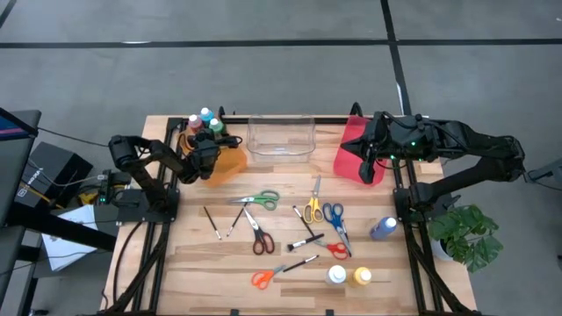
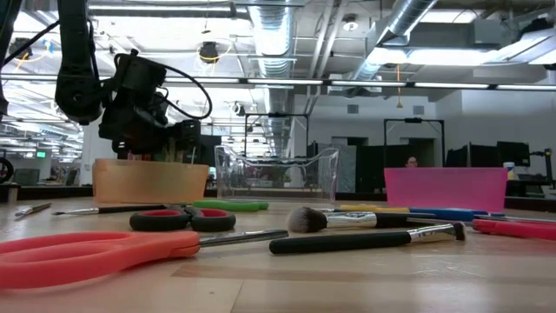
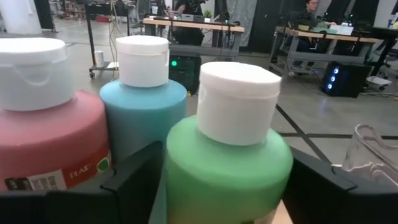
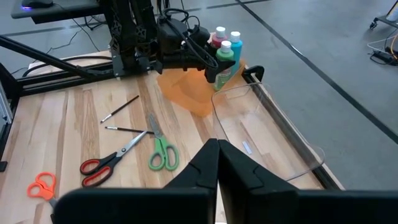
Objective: Pick & Place Paint Supplies
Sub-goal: Put the green paint bottle into the orange bin, then put the blue paint bottle into the orange bin
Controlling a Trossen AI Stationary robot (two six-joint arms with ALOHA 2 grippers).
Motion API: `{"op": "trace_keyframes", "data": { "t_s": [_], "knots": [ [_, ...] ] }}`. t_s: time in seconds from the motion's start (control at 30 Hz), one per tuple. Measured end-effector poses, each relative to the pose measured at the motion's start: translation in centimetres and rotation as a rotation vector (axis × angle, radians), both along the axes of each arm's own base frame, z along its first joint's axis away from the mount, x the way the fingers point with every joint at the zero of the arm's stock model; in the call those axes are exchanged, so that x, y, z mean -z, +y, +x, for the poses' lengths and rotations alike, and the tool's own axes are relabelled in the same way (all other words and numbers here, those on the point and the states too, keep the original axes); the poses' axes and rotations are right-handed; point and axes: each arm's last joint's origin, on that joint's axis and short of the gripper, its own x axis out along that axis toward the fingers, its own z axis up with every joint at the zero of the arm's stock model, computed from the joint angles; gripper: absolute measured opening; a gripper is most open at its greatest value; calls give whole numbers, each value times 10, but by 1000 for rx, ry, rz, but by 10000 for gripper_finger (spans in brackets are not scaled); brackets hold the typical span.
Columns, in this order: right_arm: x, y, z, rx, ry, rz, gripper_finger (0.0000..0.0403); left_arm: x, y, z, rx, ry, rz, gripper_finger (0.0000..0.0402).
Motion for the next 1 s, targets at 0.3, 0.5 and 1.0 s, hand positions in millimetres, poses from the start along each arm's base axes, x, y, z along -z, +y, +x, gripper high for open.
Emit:
{"op": "trace_keyframes", "data": {
  "t_s": [0.3, 0.5, 1.0],
  "knots": [
    [0, 0, 0, -3, 0, 2, 5, 0, -4, 3, 97, 127, -5, 323],
    [0, 0, 0, -5, 0, 2, 5, -20, -14, 6, 142, 268, 60, 326],
    [9, 1, -6, -5, 91, 83, 17, -83, -30, -25, 98, 152, 140, 326]
  ]
}}
